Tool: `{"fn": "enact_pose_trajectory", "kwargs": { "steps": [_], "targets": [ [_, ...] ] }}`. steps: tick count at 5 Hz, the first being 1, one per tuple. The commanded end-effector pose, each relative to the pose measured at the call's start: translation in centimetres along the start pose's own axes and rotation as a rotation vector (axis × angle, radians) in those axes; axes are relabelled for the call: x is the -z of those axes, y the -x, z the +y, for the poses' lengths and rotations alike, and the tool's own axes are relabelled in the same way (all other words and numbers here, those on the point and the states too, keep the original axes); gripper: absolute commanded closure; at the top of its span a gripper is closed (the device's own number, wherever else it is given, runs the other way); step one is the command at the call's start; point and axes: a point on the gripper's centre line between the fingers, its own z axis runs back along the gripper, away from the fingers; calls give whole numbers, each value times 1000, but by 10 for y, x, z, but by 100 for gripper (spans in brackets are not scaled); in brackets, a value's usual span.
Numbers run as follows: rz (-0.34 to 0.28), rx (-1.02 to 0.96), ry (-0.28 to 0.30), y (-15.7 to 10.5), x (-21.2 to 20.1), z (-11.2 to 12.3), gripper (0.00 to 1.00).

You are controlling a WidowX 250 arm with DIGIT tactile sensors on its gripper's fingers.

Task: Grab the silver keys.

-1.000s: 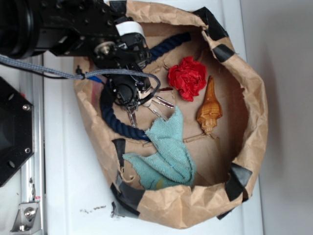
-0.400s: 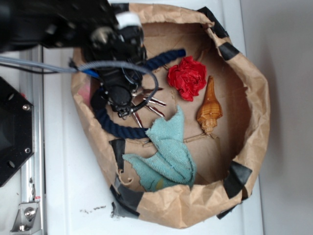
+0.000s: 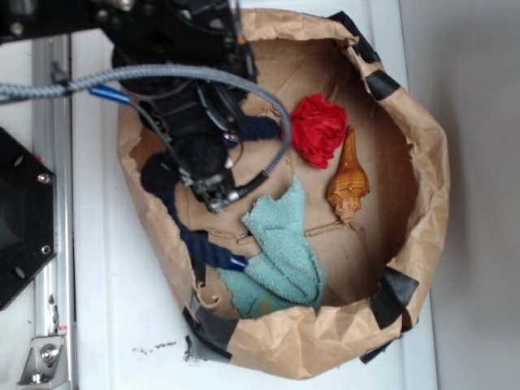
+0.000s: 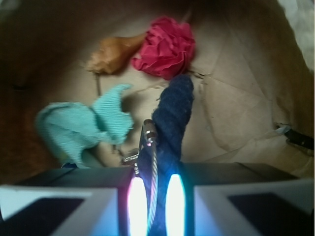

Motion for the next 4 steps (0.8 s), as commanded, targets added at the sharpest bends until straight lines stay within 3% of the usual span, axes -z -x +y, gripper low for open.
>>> {"fn": "enact_pose_trajectory", "kwargs": {
  "steps": [1, 2, 3, 4],
  "targets": [
    [-63, 17, -51, -10, -8, -1, 100],
    [-61, 5, -62, -11, -6, 0, 100],
    [-24, -25, -113, -13, 13, 12, 100],
    [21, -39, -118, -15, 58, 41, 100]
  ]
}}
